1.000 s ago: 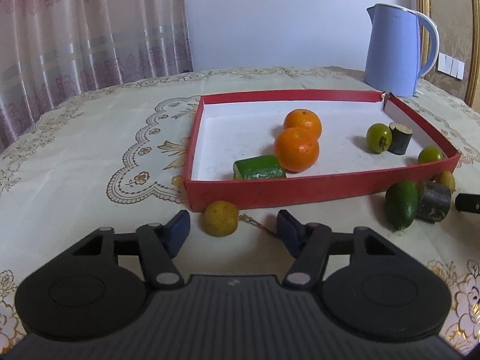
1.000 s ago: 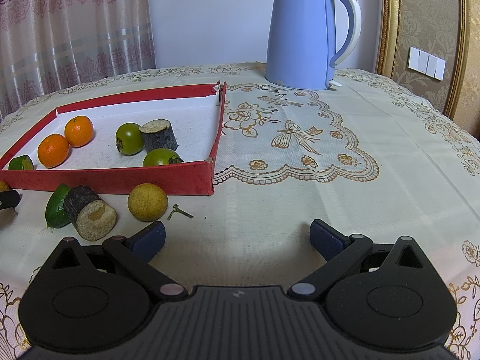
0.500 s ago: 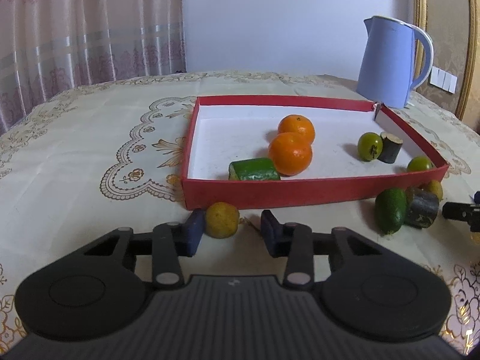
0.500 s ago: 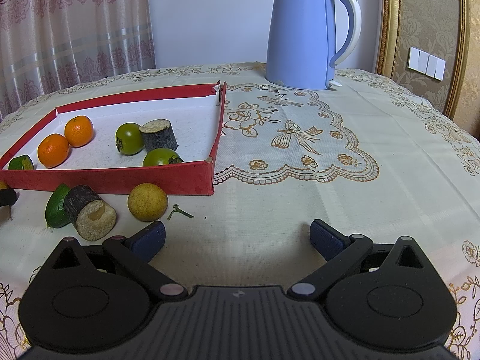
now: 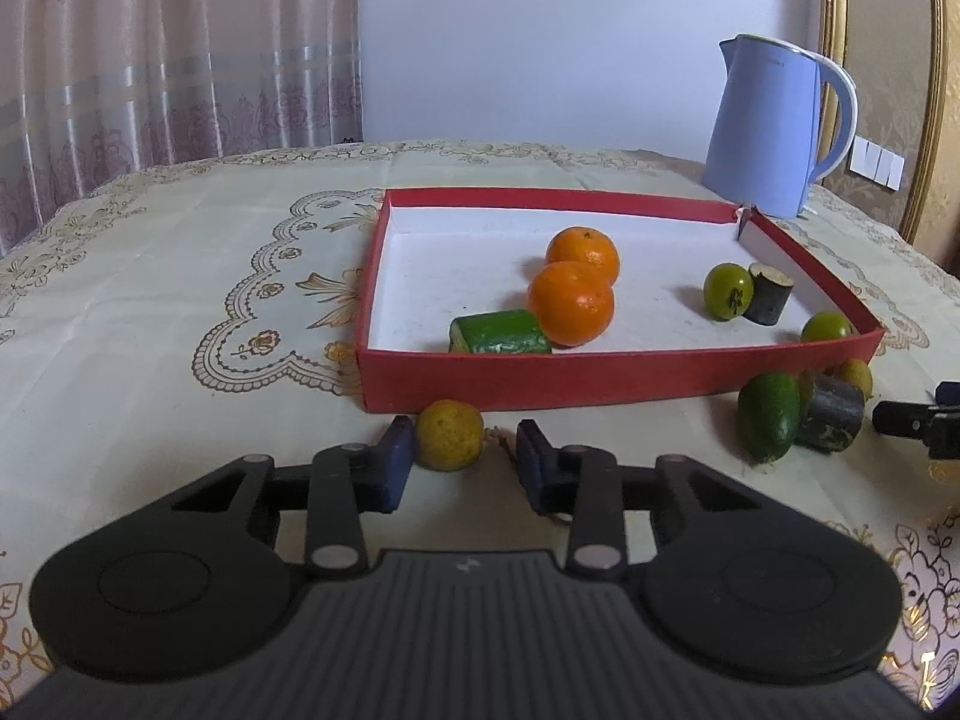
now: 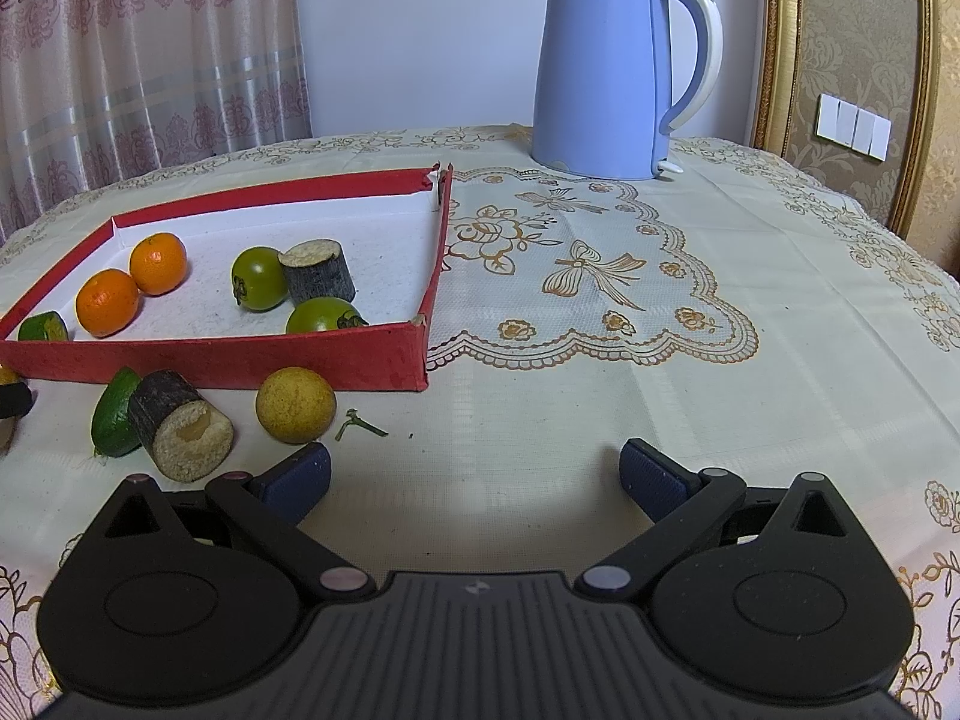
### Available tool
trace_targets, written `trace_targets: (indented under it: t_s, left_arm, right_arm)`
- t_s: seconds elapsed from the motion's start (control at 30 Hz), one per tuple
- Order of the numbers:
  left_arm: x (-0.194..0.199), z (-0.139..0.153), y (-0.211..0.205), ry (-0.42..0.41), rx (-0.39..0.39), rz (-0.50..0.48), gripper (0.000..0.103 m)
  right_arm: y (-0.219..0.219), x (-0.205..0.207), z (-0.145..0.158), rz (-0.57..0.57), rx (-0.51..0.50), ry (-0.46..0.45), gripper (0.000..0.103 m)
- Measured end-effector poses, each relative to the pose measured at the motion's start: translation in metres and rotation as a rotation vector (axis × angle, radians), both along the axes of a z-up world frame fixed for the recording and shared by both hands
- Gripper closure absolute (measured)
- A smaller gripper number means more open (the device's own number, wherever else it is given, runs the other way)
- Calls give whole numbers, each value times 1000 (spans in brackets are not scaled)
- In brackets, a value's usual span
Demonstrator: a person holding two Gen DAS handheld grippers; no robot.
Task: Organize fruits
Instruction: 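Grasp the small yellow citrus beside the tray with the left tool, then grasp the yellow-green citrus with the right tool while the left tool holds its citrus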
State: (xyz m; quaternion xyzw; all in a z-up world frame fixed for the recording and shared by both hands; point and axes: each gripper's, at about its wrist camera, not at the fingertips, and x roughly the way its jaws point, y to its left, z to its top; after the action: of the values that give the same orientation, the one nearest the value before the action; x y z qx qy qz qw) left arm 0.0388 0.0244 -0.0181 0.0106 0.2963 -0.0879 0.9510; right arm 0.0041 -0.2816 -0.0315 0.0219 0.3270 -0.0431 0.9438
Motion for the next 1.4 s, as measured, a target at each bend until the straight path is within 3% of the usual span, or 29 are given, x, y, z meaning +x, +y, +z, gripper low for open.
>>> trace_targets:
  t_s: [0.17, 0.47, 0.73, 0.8, 0.87, 1.03, 1.1, 1.4]
  left_arm:
    - [0, 0, 0, 3, -7, -1, 69]
    - [0, 0, 1, 4, -8, -3, 69]
    - [0, -1, 1, 4, -13, -4, 69]
    - [0, -1, 1, 4, -14, -5, 69]
    - [0, 0, 1, 4, -15, -5, 69]
    - [1, -1, 1, 4, -14, -5, 69]
    - [1, -1, 1, 4, -15, -5, 69]
    - [1, 0, 1, 4, -18, -5, 69]
  right_arm:
    - [-9, -10, 5, 25, 78, -68, 0]
    - [20, -6, 9, 96, -67, -89, 1]
    - [31, 13, 7, 209, -41, -57, 35]
    - [37, 15, 6, 235, -58, -49, 48]
    - [42, 17, 5, 242, -70, -50, 55]
    - [44, 18, 5, 238, -73, -51, 58]
    - [43, 16, 5, 223, -71, -53, 75]
    - [33, 11, 7, 198, -26, -60, 76]
